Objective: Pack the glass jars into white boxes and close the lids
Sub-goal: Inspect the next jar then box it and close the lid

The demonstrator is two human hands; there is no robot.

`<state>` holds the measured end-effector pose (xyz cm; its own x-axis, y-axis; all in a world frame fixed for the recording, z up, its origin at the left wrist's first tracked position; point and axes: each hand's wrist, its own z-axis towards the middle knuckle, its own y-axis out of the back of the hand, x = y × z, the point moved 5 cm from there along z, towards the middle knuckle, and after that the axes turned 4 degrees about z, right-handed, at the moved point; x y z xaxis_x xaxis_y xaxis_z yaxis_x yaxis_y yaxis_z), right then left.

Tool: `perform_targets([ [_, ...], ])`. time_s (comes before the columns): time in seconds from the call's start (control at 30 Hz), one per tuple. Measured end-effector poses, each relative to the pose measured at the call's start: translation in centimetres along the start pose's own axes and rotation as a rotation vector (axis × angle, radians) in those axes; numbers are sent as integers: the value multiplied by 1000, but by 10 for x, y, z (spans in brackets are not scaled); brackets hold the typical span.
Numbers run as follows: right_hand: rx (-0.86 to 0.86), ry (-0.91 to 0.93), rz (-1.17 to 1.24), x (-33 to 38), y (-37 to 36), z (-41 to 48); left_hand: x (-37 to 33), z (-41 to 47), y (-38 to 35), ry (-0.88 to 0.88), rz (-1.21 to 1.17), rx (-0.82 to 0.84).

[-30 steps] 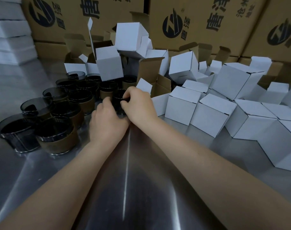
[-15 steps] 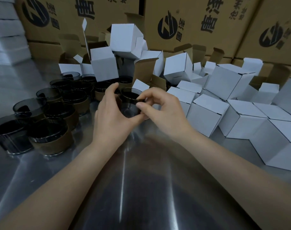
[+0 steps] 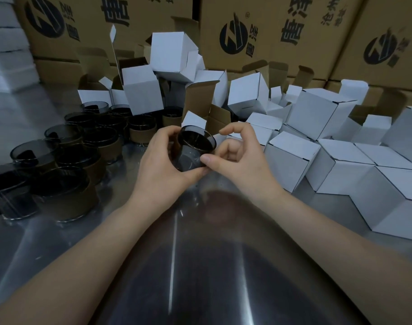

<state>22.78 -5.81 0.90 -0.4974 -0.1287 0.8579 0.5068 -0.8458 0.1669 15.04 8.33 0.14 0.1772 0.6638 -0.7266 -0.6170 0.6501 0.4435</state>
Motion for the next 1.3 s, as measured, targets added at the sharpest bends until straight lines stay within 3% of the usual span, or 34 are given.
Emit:
perform_targets([
  [0.53,171,-139,65,-18,3,0,3,1,-4,-83,-49,105],
  [1.3,119,-26,-58,-14,2,-1,8,3,-11,-79,112,145],
])
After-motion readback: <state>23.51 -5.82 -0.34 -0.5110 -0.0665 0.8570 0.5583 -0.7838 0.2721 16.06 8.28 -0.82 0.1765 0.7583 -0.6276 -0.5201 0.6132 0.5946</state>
